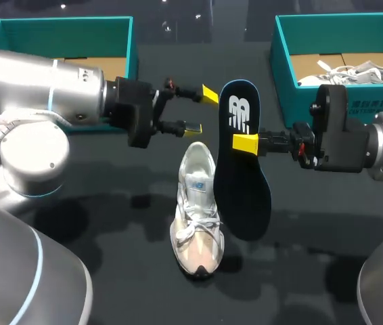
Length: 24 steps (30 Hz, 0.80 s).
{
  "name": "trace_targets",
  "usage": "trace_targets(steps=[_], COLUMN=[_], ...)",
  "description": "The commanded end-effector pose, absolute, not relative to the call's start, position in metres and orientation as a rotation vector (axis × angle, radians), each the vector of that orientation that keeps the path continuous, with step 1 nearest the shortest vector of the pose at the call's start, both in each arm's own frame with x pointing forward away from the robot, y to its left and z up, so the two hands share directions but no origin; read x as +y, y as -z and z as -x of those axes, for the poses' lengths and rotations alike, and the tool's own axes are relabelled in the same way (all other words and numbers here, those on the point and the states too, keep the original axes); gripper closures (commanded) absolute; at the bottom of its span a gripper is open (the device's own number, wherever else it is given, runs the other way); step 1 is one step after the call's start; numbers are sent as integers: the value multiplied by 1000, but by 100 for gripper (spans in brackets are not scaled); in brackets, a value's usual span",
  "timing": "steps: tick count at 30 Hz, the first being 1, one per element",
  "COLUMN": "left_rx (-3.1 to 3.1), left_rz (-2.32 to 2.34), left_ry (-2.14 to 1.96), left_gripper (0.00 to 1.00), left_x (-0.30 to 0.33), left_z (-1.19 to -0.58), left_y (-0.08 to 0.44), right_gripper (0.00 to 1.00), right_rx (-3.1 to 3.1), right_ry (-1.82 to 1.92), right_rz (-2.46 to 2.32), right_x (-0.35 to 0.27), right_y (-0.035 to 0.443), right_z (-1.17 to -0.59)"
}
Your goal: Take the shoe out of the shoebox, open the shoe tongue, remove and reinsert the insole, then place the shoe into the shoebox
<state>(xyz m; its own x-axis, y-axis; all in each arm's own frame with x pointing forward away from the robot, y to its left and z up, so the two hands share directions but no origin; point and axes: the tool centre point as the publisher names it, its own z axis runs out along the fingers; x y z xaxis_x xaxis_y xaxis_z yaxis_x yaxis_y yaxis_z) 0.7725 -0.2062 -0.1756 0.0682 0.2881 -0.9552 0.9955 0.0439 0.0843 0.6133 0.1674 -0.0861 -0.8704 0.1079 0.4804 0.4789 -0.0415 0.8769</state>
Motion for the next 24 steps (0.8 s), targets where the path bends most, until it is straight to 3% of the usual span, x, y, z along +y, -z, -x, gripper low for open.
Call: trace_targets(steps=[1,16,24], left_rx=[1314,1258,1259], left_rz=[-1352,-1292,-1270], left_ry=[1009,1030,1050], left_gripper=[0,0,0], left_x=[-201,-198,-195], left_z=[-771,-769,-770], left_y=[169,141,136], right_gripper=[100,100,100], right_rx=[-1969,-1969,-1847], right_ry=[1995,1995,1954], right_rz=[631,631,684], right_x=[168,168,145], right_y=[86,86,96], right_z=[-612,-612,-653])
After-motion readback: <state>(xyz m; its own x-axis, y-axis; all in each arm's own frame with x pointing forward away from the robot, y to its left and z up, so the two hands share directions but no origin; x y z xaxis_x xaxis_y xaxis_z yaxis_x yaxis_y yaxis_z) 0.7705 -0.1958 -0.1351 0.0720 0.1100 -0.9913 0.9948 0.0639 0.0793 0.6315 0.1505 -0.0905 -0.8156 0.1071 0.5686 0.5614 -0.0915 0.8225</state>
